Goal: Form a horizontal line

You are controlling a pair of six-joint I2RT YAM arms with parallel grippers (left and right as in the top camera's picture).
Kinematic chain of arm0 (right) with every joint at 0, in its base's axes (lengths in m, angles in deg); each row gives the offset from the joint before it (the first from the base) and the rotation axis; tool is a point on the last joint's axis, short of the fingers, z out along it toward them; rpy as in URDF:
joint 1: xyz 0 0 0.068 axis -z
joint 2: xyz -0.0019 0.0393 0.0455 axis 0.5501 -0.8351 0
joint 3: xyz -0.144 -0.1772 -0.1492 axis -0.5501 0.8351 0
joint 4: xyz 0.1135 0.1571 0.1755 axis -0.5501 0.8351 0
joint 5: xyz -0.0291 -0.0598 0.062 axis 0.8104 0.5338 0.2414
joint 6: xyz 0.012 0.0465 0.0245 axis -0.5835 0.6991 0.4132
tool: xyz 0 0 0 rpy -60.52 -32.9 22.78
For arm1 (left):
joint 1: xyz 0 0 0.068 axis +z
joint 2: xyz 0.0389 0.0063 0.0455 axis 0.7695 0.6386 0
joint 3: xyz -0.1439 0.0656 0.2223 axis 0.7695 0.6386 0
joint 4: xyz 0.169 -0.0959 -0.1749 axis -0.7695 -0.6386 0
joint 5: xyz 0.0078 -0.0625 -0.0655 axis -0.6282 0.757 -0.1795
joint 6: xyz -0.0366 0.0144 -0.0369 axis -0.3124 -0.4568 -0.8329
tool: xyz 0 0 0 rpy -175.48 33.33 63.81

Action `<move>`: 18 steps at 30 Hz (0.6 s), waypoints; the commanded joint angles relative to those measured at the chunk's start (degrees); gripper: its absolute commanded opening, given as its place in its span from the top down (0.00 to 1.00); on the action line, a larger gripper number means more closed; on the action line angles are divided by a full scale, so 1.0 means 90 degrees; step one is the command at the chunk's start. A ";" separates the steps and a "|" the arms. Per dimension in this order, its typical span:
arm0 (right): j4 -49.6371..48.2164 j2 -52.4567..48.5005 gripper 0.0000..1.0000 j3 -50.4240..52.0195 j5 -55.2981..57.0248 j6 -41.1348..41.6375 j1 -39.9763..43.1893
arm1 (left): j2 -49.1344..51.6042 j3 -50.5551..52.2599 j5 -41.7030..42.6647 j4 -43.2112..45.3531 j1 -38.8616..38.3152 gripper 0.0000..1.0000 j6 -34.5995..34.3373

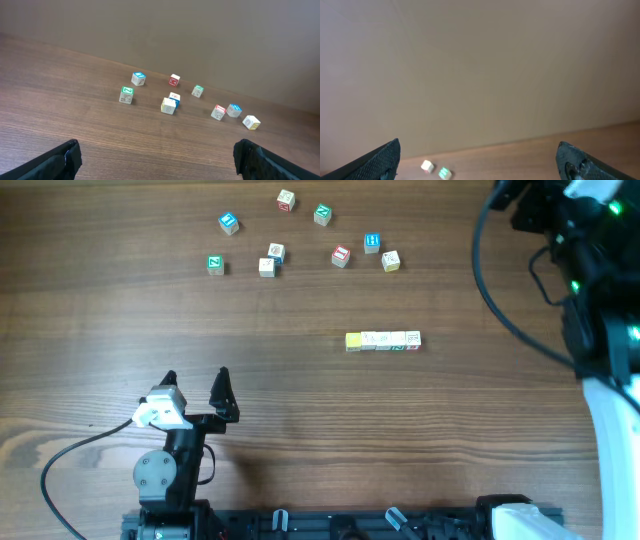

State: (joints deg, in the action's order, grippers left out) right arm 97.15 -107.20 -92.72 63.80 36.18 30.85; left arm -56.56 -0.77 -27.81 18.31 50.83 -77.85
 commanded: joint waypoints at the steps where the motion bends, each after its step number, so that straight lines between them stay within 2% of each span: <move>1: 0.0017 0.0374 0.00 -0.0019 0.0435 -0.0061 0.0022 | -0.0046 0.0017 -0.0012 -0.0051 0.0056 0.00 0.0131; 3: 0.0024 0.0532 0.00 -0.0019 0.1707 -0.0323 0.0022 | -0.0046 0.0017 -0.0012 -0.0051 0.0058 0.00 0.0131; 7: 0.0903 0.0848 0.00 -0.0012 0.2618 -0.0474 0.0022 | -0.0046 0.0017 -0.0012 -0.0049 0.0058 0.00 0.0131; 8: 0.1746 0.1052 0.00 0.0080 0.2531 -0.0840 0.0022 | -0.0046 0.0017 -0.0015 -0.0051 0.0056 0.00 0.0131; 10: 0.2062 0.1389 0.00 0.0702 0.2305 -0.0855 0.0022 | -0.0046 0.0017 -0.0012 -0.0051 0.0056 0.00 0.0131; 13: -0.0063 0.2191 0.00 0.2948 0.1326 -0.1634 0.0061 | -0.0046 0.0017 -0.0012 -0.0051 0.0056 0.00 0.0131; 14: -0.0588 0.2339 0.00 0.3378 0.1110 -0.1702 0.0073 | -0.0046 0.0017 -0.0012 -0.0051 0.0056 0.00 0.0131; 17: -0.3415 0.2805 0.00 0.5491 -0.0367 -0.1778 0.0294 | -0.0046 0.0017 -0.0012 -0.0051 0.0056 0.00 0.0131; 18: -0.3985 0.2871 0.00 0.5948 -0.0746 -0.1778 0.0372 | -0.0046 0.0017 -0.0012 -0.0051 0.0056 0.00 0.0131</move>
State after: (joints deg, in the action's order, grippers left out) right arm 69.23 -83.72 -47.28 69.22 21.96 32.68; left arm -56.58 -0.82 -27.81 18.29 50.83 -77.85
